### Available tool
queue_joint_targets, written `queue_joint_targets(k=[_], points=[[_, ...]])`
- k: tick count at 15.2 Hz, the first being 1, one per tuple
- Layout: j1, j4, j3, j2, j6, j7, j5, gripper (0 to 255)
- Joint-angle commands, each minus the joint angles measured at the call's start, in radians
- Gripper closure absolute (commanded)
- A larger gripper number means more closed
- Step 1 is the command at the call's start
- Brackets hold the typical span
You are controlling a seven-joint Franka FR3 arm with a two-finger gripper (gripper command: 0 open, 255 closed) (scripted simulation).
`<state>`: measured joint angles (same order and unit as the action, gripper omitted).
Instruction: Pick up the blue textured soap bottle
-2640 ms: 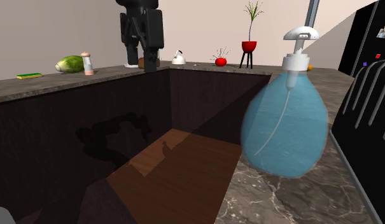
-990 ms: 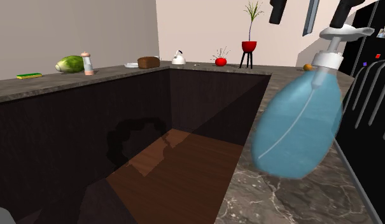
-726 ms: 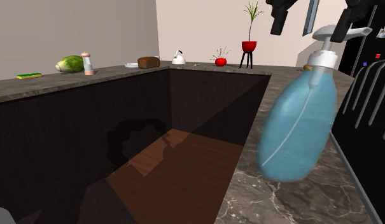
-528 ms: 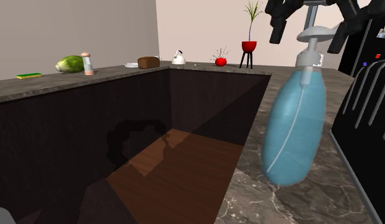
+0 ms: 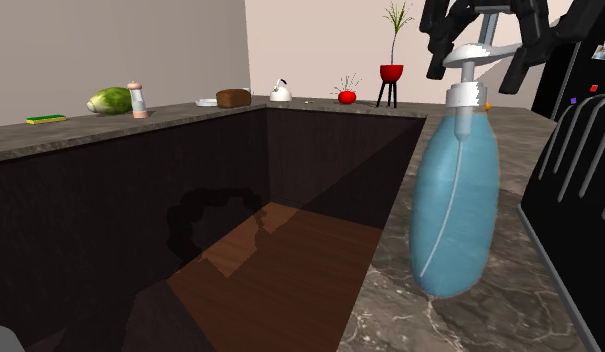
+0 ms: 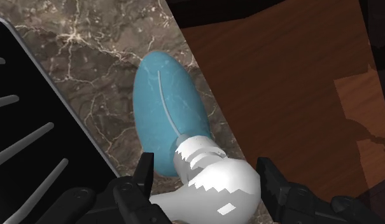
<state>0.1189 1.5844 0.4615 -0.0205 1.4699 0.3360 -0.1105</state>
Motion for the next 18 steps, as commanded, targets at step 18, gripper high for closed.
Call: queue_joint_targets(k=[18], points=[[0.029, -0.338, 0.023, 0.111, -0.243, 0.010, -0.054, 255]])
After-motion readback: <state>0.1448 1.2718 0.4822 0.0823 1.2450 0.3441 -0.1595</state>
